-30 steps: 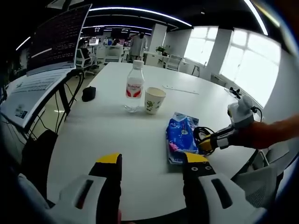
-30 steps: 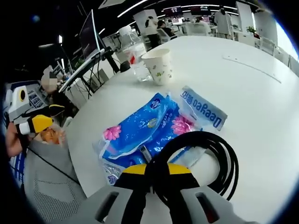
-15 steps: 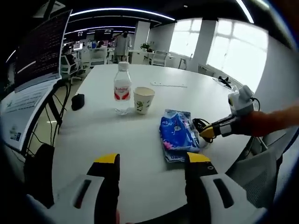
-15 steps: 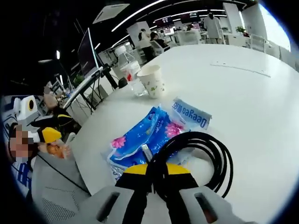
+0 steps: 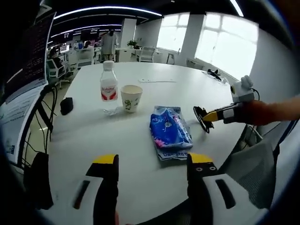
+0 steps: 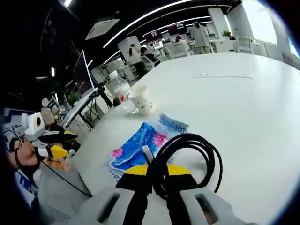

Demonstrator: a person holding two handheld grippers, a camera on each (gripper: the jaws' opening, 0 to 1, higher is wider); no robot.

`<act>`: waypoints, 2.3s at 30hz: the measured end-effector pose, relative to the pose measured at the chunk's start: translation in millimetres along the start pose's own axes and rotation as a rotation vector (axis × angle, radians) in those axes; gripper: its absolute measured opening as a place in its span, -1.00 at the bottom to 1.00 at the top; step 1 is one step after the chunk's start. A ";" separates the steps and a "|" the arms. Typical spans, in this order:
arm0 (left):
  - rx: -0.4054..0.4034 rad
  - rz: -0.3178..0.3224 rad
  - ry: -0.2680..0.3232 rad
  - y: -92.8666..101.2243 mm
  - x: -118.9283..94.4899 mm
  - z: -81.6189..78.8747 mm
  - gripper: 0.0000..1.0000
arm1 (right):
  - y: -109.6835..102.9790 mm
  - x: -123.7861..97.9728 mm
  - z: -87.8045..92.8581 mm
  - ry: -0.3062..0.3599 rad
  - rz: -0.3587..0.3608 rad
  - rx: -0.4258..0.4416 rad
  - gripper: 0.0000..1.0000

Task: Arrange the tabletop items into an orderly group along one side of the table until the central work area is clear of visible clutter.

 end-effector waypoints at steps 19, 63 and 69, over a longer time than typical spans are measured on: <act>-0.005 0.008 -0.008 3.8 -5.5 5.8 0.17 | 51.5 -41.7 -10.8 0.073 0.122 0.074 -0.81; -0.062 -0.065 -0.007 -9.7 -23.0 8.2 0.10 | 99.4 41.8 -13.1 -0.166 0.163 0.025 -0.79; -0.065 -0.068 -0.005 -7.8 -21.8 4.3 0.11 | 100.2 41.2 -13.6 -0.168 0.140 -0.002 -0.75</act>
Point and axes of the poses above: the point that each gripper's makers call its tool centre point, and the gripper's own axes: x roughly forward along the fingers, y roughly to its right, z roughly out of its underside, the point moved 3 cm from there along -x, roughly backward along the fingers, and after that the axes turned 4 degrees about x, right-handed, at the moved point
